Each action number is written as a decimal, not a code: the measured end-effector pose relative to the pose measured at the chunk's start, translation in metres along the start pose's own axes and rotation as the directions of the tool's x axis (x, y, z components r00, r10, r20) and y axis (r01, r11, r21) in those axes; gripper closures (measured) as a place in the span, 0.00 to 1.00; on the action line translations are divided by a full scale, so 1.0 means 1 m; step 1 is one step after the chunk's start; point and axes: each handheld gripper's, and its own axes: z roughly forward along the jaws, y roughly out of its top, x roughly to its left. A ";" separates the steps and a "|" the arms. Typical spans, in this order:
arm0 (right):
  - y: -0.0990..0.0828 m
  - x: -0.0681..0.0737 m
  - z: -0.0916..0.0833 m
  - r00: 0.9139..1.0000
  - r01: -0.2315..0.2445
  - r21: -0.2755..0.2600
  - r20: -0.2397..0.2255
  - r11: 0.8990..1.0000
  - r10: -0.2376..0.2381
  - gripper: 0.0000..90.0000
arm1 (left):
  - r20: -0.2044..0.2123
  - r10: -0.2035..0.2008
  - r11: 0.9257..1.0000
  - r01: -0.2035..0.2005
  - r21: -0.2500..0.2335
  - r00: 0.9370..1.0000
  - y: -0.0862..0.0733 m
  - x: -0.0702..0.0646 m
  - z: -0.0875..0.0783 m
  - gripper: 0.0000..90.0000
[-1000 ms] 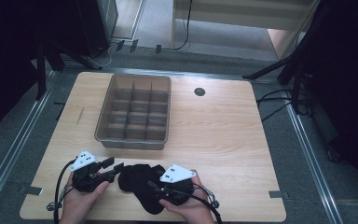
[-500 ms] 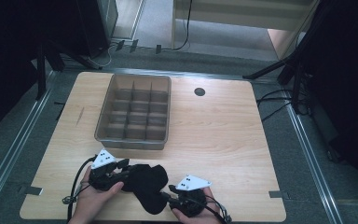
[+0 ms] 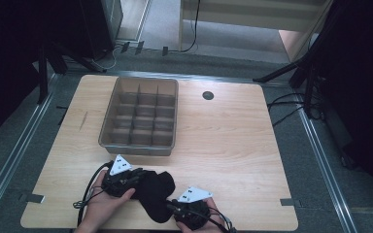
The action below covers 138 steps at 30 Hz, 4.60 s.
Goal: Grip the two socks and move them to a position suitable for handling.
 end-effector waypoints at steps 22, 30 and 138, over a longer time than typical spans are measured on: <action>0.039 -0.030 -0.041 0.996 0.040 -0.130 0.083 0.991 -0.030 0.97 | 0.114 -0.102 0.986 0.116 -0.124 0.988 -0.003 0.010 -0.043 0.96; 0.058 -0.031 -0.027 0.991 0.126 -0.088 0.063 0.988 -0.120 0.96 | 0.074 -0.167 0.965 0.179 -0.194 0.983 -0.019 0.015 -0.063 0.96; 0.028 -0.080 -0.018 0.970 -0.192 -0.185 0.115 0.964 0.216 0.68 | 0.123 -0.172 0.981 0.182 -0.073 0.977 -0.020 0.005 -0.024 0.70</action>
